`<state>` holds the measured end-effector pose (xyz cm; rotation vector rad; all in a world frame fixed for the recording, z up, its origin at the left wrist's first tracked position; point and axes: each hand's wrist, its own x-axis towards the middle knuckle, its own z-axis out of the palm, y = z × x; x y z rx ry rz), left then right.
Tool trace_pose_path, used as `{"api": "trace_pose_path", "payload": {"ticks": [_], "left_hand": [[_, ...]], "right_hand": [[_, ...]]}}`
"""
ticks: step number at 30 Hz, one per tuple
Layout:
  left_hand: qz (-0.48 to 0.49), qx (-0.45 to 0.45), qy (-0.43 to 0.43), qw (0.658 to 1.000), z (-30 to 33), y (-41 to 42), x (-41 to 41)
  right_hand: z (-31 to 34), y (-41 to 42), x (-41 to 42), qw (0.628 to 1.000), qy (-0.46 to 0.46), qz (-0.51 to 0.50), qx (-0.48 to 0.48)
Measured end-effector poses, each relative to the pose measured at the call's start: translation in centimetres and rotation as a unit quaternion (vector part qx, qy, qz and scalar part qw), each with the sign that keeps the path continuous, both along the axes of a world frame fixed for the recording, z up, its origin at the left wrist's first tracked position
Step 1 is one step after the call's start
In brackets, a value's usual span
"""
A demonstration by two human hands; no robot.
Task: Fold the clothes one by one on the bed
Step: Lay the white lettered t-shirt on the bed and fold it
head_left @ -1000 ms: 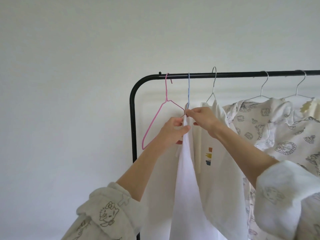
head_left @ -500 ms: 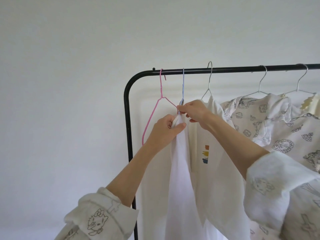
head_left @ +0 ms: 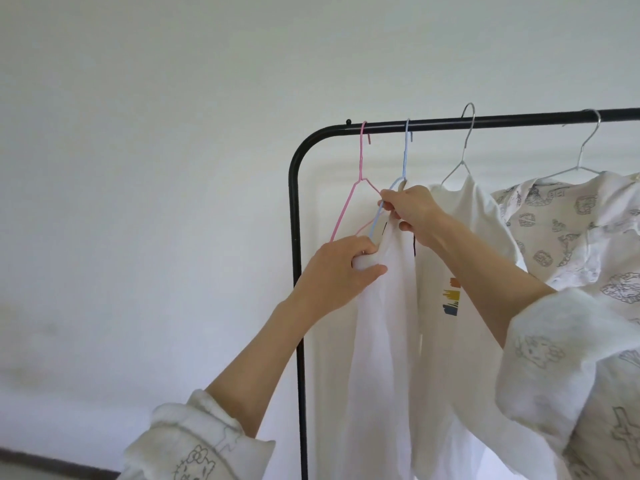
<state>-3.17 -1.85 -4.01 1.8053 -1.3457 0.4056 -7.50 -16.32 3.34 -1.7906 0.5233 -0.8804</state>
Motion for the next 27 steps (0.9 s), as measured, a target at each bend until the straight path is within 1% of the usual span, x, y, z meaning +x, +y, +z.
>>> {"api": "trace_pose_path", "payload": {"ticks": [4, 6, 8, 11, 13, 15, 16, 19, 24, 27], "left_hand": [[0.023, -0.025, 0.017, 0.999, -0.4, 0.6, 0.1], [0.034, -0.031, 0.011, 0.999, -0.4, 0.7, 0.0], [0.039, -0.043, 0.006, 0.998, -0.4, 0.7, 0.0], [0.056, -0.038, 0.0, 0.998, -0.8, 0.8, 0.1], [0.066, -0.031, -0.009, 0.997, -1.2, 0.9, 0.0], [0.066, -0.05, -0.007, 0.997, -1.6, 1.1, 0.1], [0.068, -0.054, -0.005, 0.996, -1.7, 1.2, 0.1], [0.081, -0.024, -0.006, 0.996, -2.0, 1.5, 0.4], [0.062, -0.05, 0.043, 0.996, -2.5, 1.5, 0.7], [0.057, -0.051, 0.075, 0.994, -3.3, 1.4, 1.0]], "right_hand": [[0.2, 0.5, 0.4, 1.0, -0.021, 0.007, 0.008], [-0.2, 0.9, 0.4, 0.999, -0.042, 0.019, 0.012], [-0.9, 1.5, 0.2, 0.997, -0.049, 0.052, -0.021], [-2.1, 2.4, -0.1, 0.988, -0.031, 0.113, -0.095], [-2.4, 2.8, 0.0, 0.985, -0.027, 0.121, -0.124], [-2.5, 3.0, 0.1, 0.983, -0.045, 0.119, -0.131], [-2.5, 3.1, 0.3, 0.983, -0.057, 0.122, -0.129], [-2.4, 3.3, 0.9, 0.984, -0.078, 0.115, -0.115], [-2.4, 4.1, 1.3, 0.982, -0.079, 0.147, -0.088], [-2.4, 4.4, 1.2, 0.977, -0.112, 0.175, -0.04]]}}
